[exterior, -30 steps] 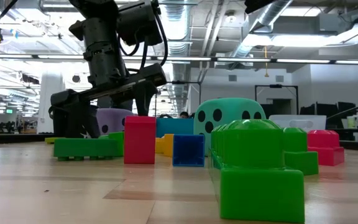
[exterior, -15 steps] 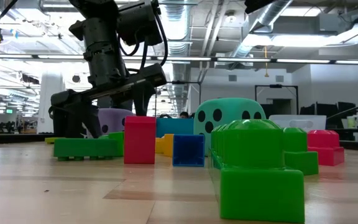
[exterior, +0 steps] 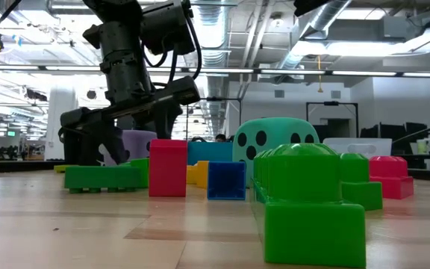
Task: Pick & Place Toys
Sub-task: Put the large green game piece into the transparent bin
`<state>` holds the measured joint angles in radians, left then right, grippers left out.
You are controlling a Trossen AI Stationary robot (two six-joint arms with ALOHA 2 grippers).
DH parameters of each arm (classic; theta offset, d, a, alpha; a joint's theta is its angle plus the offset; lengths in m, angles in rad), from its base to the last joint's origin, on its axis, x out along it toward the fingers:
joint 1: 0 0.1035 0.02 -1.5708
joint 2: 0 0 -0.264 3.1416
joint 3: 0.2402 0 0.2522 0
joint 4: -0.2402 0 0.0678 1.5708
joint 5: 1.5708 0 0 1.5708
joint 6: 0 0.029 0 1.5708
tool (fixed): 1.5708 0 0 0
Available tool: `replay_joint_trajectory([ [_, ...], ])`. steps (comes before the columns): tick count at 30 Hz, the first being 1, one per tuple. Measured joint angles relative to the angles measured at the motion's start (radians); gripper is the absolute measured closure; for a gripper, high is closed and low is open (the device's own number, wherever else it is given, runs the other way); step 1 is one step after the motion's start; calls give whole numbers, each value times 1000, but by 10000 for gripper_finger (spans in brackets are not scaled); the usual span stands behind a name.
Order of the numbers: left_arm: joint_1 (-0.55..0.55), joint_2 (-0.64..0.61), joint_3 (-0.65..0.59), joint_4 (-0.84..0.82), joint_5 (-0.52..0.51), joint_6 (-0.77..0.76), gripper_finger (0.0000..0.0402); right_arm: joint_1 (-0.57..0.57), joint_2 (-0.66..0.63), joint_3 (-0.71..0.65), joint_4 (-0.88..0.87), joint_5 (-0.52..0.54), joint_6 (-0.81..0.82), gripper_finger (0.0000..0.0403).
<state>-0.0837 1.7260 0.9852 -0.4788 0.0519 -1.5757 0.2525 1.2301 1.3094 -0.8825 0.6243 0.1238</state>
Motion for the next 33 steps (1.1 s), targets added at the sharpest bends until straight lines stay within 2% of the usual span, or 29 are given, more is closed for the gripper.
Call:
replay_joint_trajectory([
  [11,0,0,0,0,1,0,206,0,0,0,0,0,0,97],
  [15,0,0,0,1,1,0,217,0,0,0,0,0,0,97],
  [26,0,0,0,1,-3,0,188,0,0,0,0,0,0,97],
  [33,-15,0,0,8,-4,0,183,0,0,0,-1,0,0,97],
])
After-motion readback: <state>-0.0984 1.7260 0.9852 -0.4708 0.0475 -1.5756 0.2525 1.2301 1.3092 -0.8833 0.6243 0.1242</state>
